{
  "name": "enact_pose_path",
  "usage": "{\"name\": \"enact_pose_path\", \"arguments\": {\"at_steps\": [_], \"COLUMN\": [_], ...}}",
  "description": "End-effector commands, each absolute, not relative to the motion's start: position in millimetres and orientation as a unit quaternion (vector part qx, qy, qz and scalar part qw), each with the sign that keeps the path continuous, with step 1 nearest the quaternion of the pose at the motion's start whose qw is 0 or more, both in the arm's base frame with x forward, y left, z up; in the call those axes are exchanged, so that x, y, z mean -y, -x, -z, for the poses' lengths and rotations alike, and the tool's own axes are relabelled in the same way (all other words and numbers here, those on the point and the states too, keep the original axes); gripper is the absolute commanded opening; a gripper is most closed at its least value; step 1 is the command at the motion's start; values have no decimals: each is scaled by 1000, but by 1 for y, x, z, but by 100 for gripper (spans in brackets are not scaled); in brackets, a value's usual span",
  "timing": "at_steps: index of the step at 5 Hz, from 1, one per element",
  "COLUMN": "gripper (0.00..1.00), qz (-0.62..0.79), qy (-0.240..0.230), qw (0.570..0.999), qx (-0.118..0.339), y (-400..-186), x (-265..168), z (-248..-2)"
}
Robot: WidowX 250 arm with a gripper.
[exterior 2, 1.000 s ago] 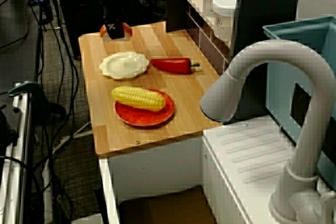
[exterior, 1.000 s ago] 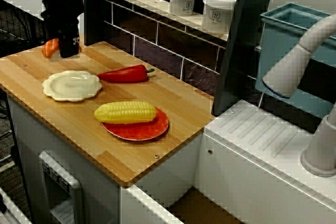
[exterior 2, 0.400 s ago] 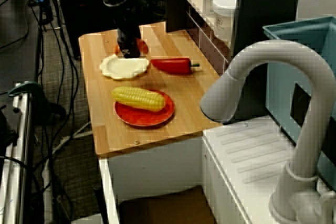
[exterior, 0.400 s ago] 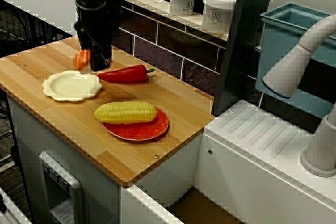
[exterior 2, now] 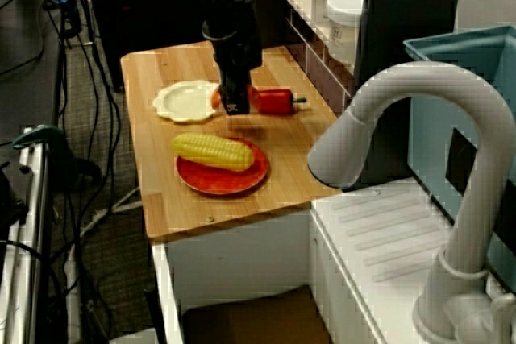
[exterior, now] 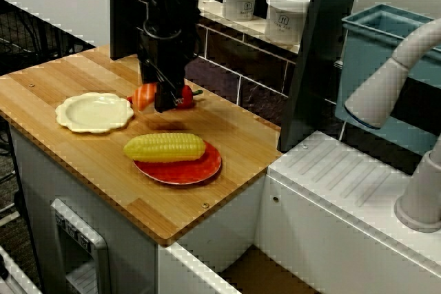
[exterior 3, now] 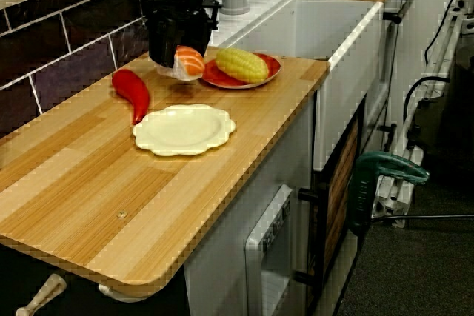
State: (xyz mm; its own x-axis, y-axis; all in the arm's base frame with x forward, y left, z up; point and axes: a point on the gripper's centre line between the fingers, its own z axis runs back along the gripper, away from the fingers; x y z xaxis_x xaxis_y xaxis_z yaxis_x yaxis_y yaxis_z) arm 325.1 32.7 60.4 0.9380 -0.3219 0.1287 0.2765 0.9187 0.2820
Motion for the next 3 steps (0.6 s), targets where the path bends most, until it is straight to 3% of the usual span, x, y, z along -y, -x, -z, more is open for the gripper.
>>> {"name": "enact_pose_path", "arguments": {"at_steps": [1,2,3], "gripper": [0,100,100], "qz": [138,128,113], "qy": [-136,-137,-118], "qw": [977,979,983], "qx": [93,82,78], "y": [-335,-335,-327], "x": [-28,-32,-41], "z": [-61,-62,-74]}}
